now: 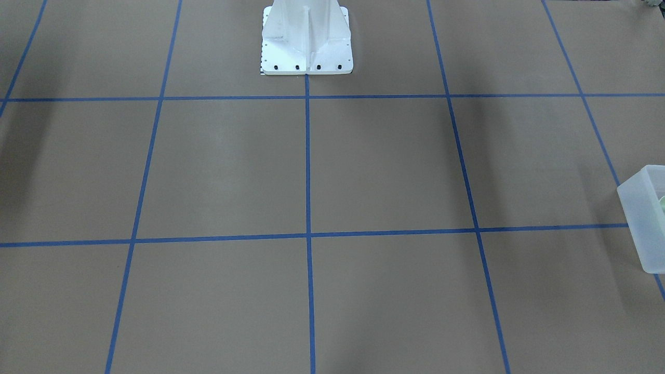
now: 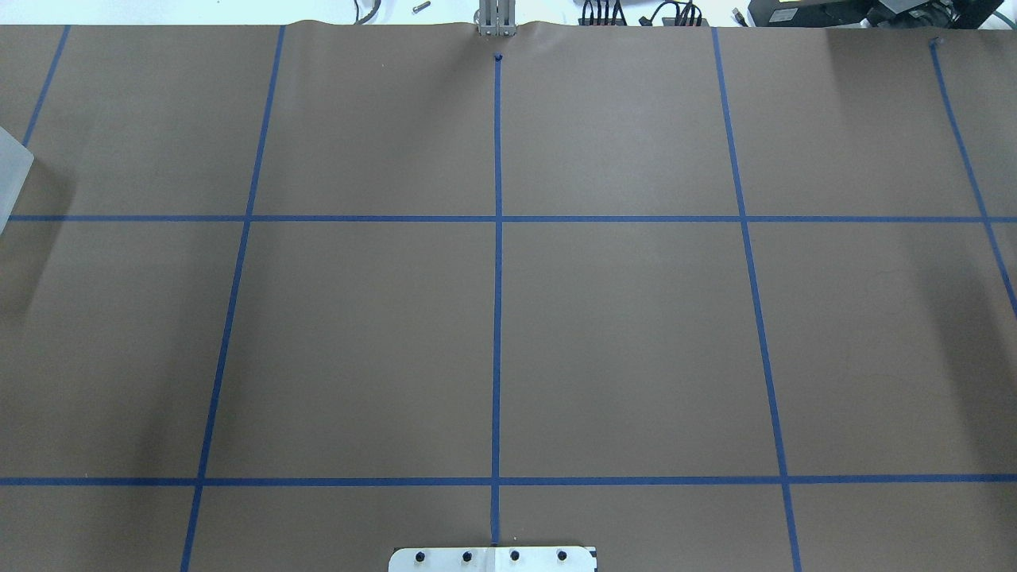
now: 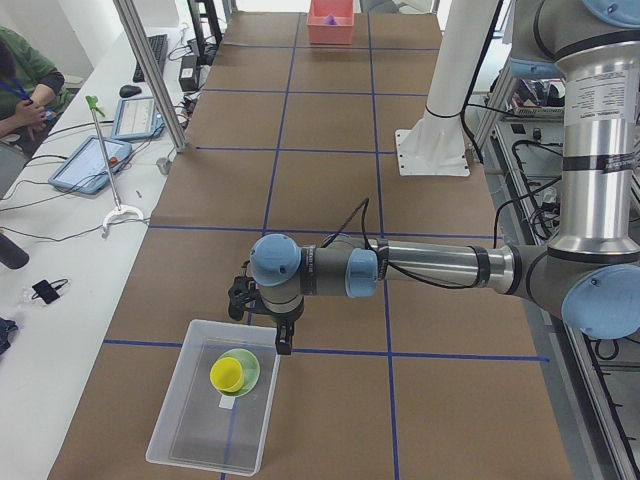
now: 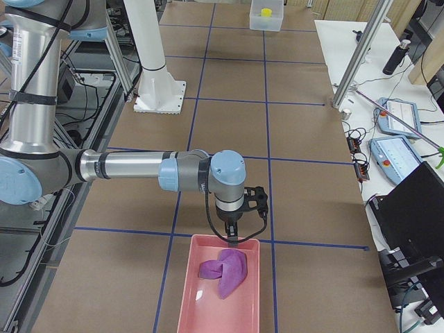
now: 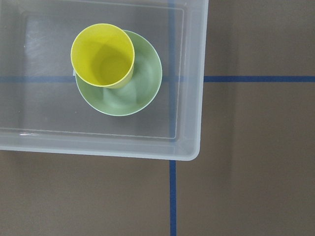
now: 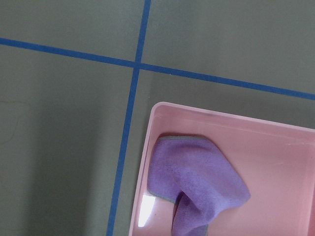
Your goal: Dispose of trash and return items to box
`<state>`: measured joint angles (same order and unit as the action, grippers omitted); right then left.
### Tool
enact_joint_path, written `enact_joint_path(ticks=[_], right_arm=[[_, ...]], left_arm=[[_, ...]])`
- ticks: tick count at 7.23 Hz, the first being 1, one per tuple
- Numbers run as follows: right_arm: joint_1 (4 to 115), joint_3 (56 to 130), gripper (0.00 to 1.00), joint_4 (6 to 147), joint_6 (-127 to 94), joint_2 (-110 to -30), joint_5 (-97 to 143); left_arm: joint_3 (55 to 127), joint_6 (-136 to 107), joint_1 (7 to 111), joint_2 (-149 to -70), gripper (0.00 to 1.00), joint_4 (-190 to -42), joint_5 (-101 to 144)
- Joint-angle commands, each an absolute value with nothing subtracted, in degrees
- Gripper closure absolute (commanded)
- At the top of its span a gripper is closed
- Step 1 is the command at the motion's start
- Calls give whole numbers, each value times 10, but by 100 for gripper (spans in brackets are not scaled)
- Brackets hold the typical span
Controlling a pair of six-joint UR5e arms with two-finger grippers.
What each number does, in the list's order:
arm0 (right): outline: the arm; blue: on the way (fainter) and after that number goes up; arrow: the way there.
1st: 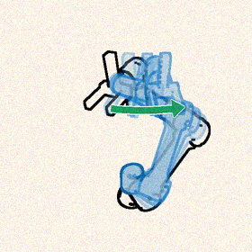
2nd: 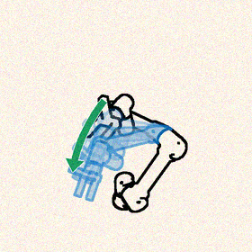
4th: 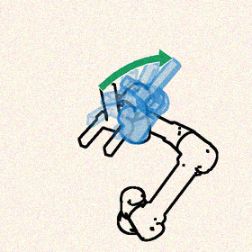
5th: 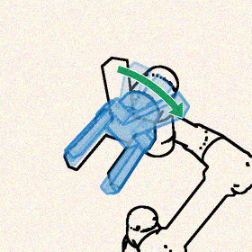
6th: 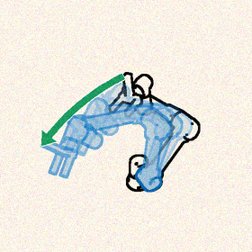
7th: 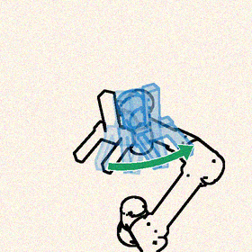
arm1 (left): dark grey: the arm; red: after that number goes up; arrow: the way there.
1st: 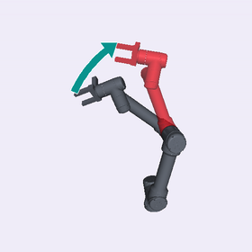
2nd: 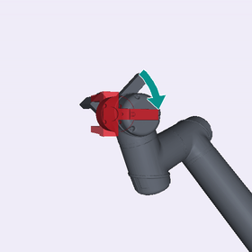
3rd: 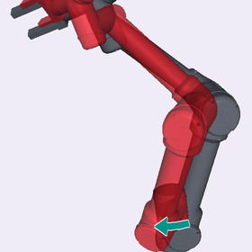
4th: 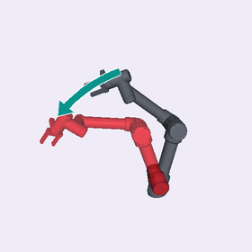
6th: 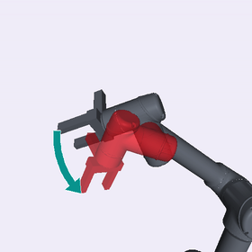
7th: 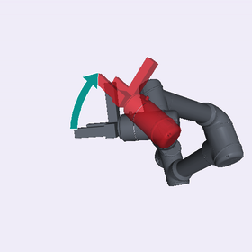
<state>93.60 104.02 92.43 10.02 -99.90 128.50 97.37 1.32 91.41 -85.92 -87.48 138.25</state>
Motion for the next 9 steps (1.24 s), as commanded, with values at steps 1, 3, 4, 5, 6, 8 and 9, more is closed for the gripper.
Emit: enact_joint_path(ticks=[1, 3, 4, 5, 6, 8, 9], right_arm=[[936, 1042, 0, 925, 100, -999, 1286], [936, 1042, 0, 925, 100, -999, 1294], [936, 1042, 0, 925, 100, -999, 1295], [936, 1042, 0, 925, 100, -999, 1299], [936, 1042, 0, 925, 100, -1000, 1303], [936, 1042, 0, 925, 100, -1001, 1310], [936, 1042, 0, 924, 100, -1001, 1310]], left_arm=[[974, 13, 914, -860, 1, -875, 1383], [974, 13, 914, -860, 1, -875, 1383], [974, 13, 914, -860, 1, -875, 1383], [973, 13, 914, -860, 1, -875, 1383], [973, 13, 914, -860, 1, -875, 1383], [973, 13, 914, -860, 1, -875, 1383], [973, 13, 914, -860, 1, -875, 1383]])
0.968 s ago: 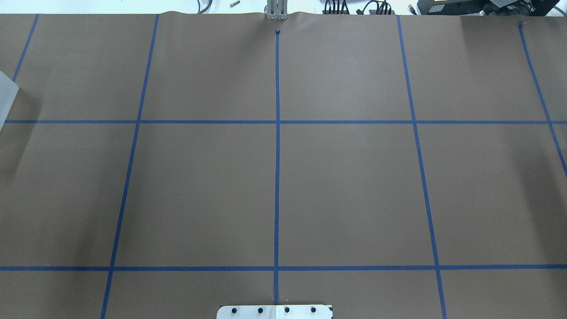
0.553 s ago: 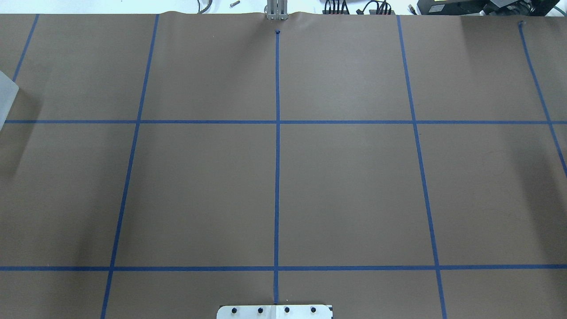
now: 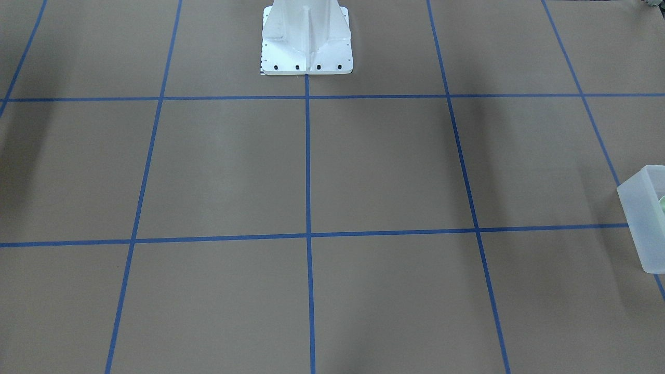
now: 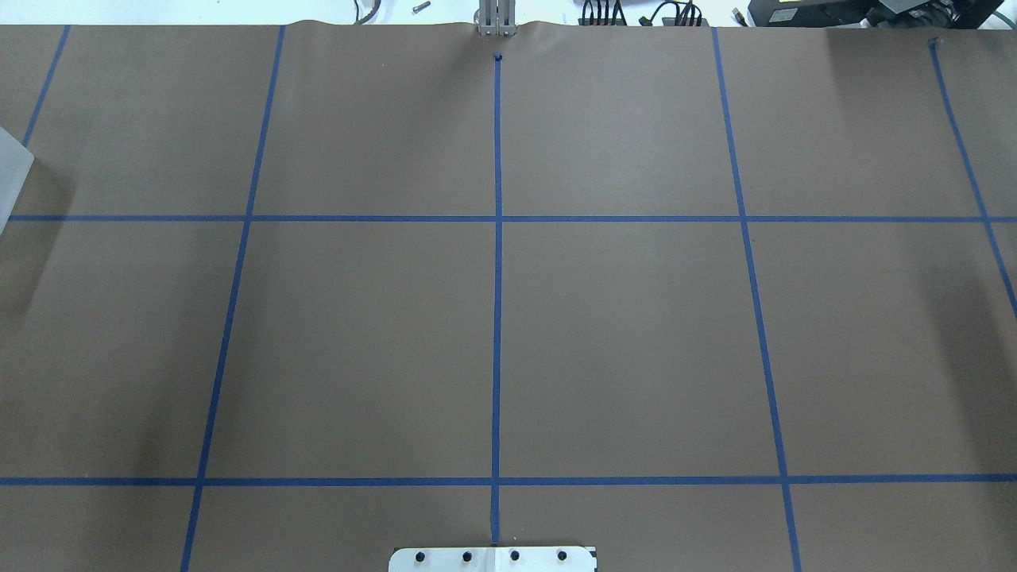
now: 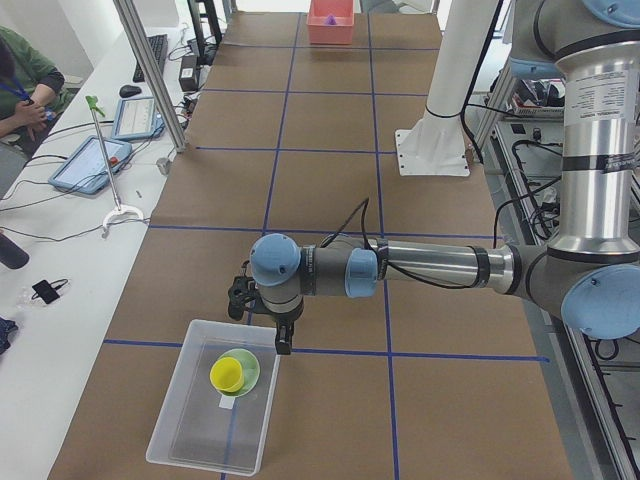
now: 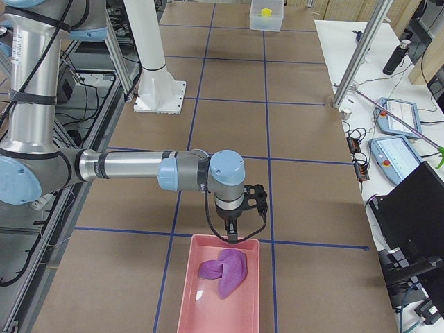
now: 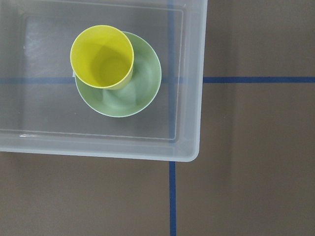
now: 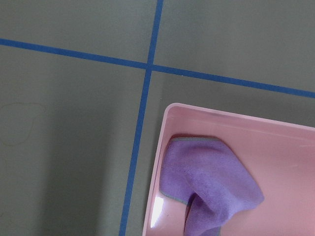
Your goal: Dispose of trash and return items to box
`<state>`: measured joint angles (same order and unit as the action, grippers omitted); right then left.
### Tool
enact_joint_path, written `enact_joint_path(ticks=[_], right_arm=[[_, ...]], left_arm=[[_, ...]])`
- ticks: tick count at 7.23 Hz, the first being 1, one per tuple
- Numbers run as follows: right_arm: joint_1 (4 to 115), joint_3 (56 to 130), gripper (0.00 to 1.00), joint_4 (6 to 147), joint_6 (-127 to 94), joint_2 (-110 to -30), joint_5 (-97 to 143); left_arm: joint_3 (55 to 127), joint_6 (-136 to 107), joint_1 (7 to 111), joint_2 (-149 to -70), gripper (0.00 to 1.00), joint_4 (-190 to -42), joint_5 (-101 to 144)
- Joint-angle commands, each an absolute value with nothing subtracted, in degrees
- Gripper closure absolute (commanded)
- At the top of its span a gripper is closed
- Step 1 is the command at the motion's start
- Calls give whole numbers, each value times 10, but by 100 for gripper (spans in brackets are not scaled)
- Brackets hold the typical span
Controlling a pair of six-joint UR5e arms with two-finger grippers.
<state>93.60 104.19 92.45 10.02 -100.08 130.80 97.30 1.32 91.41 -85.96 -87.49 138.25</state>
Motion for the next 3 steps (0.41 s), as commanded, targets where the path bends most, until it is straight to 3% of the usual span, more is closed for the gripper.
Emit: enact_joint_path(ticks=[1, 3], right_arm=[[936, 1042, 0, 924, 100, -1000, 1310], [936, 1046, 0, 925, 101, -1001, 1309]], left_arm=[[973, 13, 914, -860, 1, -875, 1383], [972, 13, 914, -860, 1, -875, 1383]])
